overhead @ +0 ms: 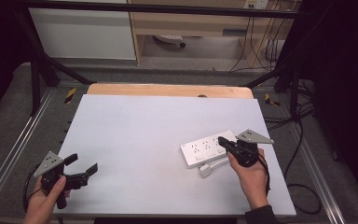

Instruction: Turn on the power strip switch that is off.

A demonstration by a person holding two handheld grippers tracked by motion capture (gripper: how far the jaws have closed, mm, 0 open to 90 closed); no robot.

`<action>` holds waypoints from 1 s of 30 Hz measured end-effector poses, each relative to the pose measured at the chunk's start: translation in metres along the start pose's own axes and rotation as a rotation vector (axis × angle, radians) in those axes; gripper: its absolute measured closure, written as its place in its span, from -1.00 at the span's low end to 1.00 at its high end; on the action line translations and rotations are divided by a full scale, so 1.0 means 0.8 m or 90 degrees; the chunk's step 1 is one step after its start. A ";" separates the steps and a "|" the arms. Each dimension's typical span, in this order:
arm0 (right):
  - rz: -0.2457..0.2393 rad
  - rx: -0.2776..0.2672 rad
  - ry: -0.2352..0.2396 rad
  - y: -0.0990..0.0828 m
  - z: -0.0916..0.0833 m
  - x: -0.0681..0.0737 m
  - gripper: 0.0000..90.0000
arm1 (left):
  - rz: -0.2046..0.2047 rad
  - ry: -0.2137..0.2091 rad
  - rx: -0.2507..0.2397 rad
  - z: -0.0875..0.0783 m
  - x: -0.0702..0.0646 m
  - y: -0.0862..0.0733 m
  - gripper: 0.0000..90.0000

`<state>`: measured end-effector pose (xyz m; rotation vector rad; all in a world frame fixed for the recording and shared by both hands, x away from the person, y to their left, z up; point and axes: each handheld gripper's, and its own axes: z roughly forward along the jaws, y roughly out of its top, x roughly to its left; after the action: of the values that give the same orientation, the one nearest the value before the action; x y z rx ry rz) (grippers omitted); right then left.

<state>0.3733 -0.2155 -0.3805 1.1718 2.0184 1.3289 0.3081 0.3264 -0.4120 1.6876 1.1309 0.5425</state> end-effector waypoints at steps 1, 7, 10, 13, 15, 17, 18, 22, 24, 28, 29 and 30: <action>-0.005 0.007 0.002 0.000 0.004 0.001 1.00 | 0.000 0.001 0.000 0.000 0.000 0.000 -0.84; -0.013 0.025 0.003 -0.001 0.015 0.005 1.00 | 0.001 0.000 0.001 0.000 0.000 0.000 -0.84; -0.013 0.034 0.002 -0.002 0.017 0.004 1.00 | 0.001 0.002 0.000 0.000 0.000 0.000 -0.84; -0.014 0.044 -0.002 -0.004 0.020 0.003 1.00 | 0.001 0.002 0.002 -0.001 0.000 0.000 -0.84; -0.013 0.049 -0.004 -0.005 0.021 0.002 1.00 | 0.001 0.001 0.002 -0.001 0.000 0.000 -0.84; -0.011 0.054 -0.005 -0.007 0.023 0.001 1.00 | 0.003 0.000 0.003 -0.001 0.000 0.000 -0.84; -0.009 0.062 -0.006 -0.009 0.025 0.000 1.00 | 0.003 0.000 0.003 -0.001 0.000 0.000 -0.84; -0.009 0.077 -0.005 -0.013 0.029 -0.002 1.00 | 0.003 0.001 0.003 0.000 0.000 0.000 -0.84; -0.007 0.083 -0.005 -0.016 0.032 -0.002 1.00 | 0.003 0.001 0.002 0.000 0.000 0.000 -0.84; -0.006 0.095 -0.006 -0.020 0.038 -0.003 1.00 | 0.004 0.001 0.002 0.000 0.000 0.000 -0.84; -0.005 0.099 -0.006 -0.021 0.039 -0.003 1.00 | 0.003 0.001 0.002 0.000 0.000 0.000 -0.84; -0.002 0.102 -0.007 -0.022 0.040 -0.004 1.00 | 0.003 0.001 0.002 0.000 0.000 0.000 -0.84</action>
<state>0.3914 -0.2047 -0.4106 1.2413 2.1509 1.1738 0.3082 0.3264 -0.4120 1.6932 1.1307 0.5455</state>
